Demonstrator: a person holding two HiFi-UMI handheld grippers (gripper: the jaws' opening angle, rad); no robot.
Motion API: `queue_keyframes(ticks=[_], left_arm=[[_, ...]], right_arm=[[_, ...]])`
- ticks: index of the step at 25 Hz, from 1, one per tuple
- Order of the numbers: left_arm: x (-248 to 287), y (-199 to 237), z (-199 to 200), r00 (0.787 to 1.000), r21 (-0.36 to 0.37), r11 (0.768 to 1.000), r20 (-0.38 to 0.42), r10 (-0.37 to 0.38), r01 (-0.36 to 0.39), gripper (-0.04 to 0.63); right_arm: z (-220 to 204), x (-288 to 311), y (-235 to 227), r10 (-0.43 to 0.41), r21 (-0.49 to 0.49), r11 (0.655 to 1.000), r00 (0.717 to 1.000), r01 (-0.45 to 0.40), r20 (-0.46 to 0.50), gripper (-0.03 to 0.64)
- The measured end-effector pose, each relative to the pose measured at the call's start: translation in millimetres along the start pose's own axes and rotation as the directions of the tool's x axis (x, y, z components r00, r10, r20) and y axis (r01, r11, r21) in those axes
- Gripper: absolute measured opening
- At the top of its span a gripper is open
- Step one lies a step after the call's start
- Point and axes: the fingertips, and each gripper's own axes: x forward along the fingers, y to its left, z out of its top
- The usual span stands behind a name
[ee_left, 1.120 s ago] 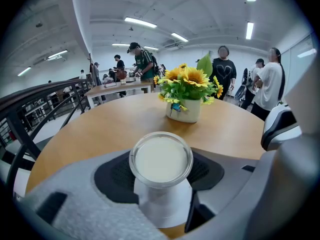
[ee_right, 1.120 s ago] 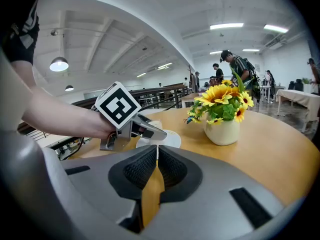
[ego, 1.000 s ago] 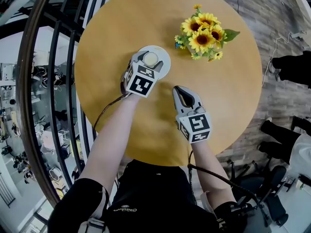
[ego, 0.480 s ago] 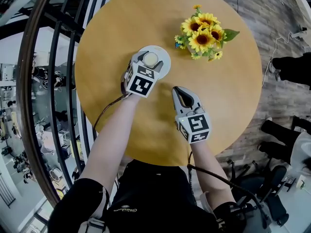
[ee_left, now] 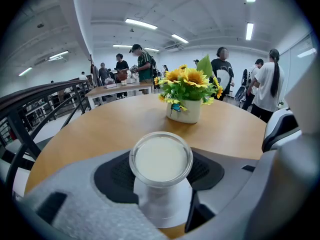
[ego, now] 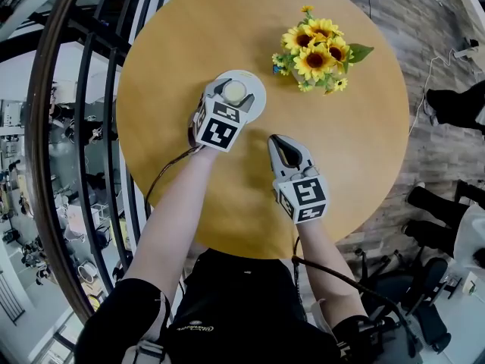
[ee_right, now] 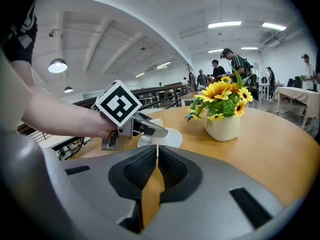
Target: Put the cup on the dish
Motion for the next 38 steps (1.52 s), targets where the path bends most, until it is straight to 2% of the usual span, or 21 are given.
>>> queue_keyframes(ticks=[16,21,38], left_arm=[[-0.2,0.8,-2.1,1.000,-0.007,1.000,0.014,-0.012,0.012,0.265],[-1.4,-1.8,-2.1,0.999,-0.015,0.999,0.027,-0.030,0.031,0.302],[-10.6,0.6,1.1,0.999,-0.019,1.000,0.051,-0.016,0.017,0.311]], right_arm=[[-2.9,-0.9,0.5,-0.008,-0.002,1.000,1.000,0.008,-0.005,0.012],[-4.7,-1.8,0.2,-0.011,-0.003,1.000,1.000,0.011,-0.007,0.012],[-1.2,-6.1,7.5,-0.011,-0.014,1.000,1.000,0.011,0.001,0.012]])
